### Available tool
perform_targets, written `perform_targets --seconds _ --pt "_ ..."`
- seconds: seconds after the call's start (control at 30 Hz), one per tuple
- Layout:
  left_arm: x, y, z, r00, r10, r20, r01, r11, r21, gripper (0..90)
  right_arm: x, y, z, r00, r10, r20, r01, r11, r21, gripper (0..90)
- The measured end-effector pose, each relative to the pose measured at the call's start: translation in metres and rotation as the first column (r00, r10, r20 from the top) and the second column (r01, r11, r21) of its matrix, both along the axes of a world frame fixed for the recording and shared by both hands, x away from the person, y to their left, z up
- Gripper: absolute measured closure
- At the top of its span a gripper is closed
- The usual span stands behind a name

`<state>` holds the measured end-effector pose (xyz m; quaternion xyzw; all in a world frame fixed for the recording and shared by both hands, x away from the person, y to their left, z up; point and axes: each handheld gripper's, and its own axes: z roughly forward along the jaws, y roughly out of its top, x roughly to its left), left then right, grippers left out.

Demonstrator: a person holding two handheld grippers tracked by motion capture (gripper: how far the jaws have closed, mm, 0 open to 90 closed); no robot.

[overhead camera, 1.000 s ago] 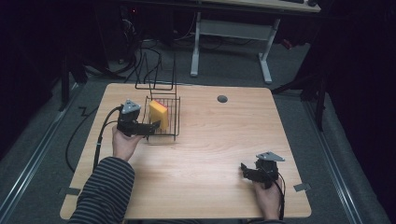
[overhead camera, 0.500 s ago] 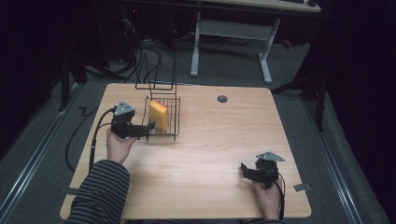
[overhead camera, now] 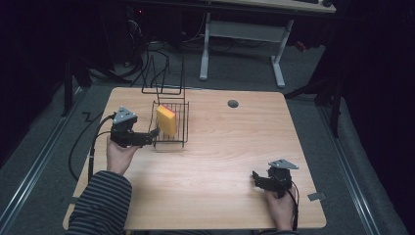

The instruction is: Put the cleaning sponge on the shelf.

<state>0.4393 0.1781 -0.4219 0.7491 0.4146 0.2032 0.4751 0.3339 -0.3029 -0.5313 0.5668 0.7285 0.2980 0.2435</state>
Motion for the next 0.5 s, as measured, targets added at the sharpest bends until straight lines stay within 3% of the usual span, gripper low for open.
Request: perform_targets --seconds 0.1,0.5 --pt "-0.005 0.003 -0.002 1.0000 0.005 0.000 -0.005 0.9997 -0.022 3.8 0.000 0.000 0.000 1.0000 0.000 0.000 0.000 1.0000 0.000 18.4" --pt "-0.015 0.014 -0.005 0.9998 0.021 -0.003 -0.021 0.9993 -0.029 4.2 0.000 0.000 0.000 1.0000 0.000 0.000 0.000 1.0000 0.000 18.4"
